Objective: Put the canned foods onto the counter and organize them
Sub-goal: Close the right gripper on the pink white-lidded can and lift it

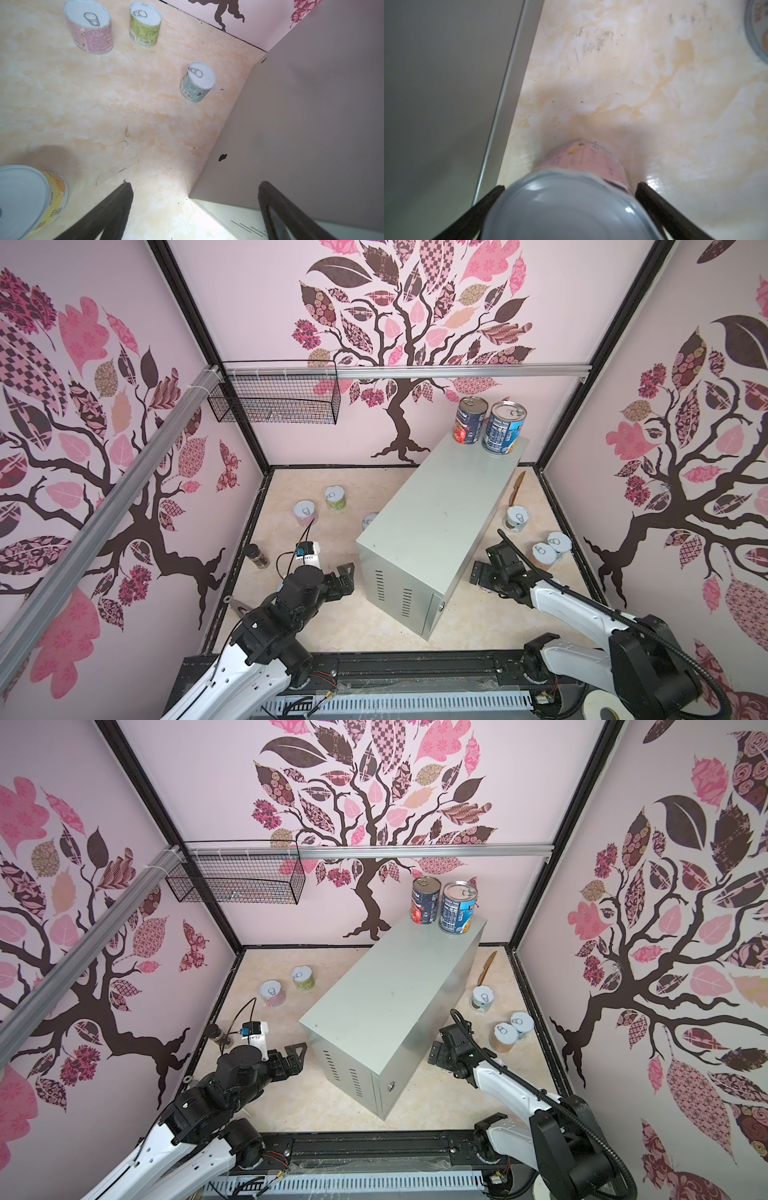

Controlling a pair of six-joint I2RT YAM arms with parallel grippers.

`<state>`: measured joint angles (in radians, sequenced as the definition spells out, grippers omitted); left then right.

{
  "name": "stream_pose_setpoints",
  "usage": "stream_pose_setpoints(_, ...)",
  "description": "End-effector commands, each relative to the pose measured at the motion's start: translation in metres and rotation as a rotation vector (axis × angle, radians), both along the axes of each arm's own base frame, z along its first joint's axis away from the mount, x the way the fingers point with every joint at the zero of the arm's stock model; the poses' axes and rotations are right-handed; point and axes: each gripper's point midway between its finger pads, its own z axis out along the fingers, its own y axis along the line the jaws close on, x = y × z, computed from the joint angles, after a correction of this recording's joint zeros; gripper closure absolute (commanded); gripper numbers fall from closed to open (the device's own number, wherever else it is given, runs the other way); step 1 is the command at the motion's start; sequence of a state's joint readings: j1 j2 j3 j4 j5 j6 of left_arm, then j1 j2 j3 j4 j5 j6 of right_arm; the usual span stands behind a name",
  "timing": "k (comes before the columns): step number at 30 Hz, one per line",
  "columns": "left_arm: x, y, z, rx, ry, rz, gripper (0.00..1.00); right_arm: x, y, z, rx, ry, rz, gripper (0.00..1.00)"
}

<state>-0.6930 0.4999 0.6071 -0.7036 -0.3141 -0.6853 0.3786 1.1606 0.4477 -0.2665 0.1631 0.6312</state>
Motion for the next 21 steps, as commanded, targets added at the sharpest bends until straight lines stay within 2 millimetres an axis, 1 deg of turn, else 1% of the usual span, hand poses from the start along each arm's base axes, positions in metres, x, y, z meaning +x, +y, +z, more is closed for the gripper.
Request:
stream_pose_setpoints(1,0.0,0.004,-0.007,0.015,0.003,0.02,0.02,0.0,-0.002,-0.008,-0.012,0.005,-0.02,0.0)
stream_pose_setpoints(6,0.0,0.004,-0.007,0.015,0.001,0.018,0.02,-0.002,-0.002,-0.018,-0.004,0.019,-0.036,0.02)
stream_pose_setpoints(10,0.001,0.002,-0.007,0.018,0.008,0.009,0.02,-0.003,-0.004,-0.018,-0.007,0.016,-0.048,0.04)
stream_pose_setpoints(14,0.001,0.0,-0.009,0.019,0.016,0.0,0.02,-0.004,-0.006,-0.016,-0.013,0.007,-0.053,0.07)
stream_pose_setpoints(19,0.0,0.0,-0.008,0.014,0.011,-0.001,0.02,-0.005,-0.006,-0.008,-0.023,-0.01,-0.048,0.11)
stream_pose_setpoints(21,0.0,0.0,-0.008,0.015,0.011,-0.001,0.02,-0.006,-0.006,-0.006,-0.027,-0.015,-0.041,0.15)
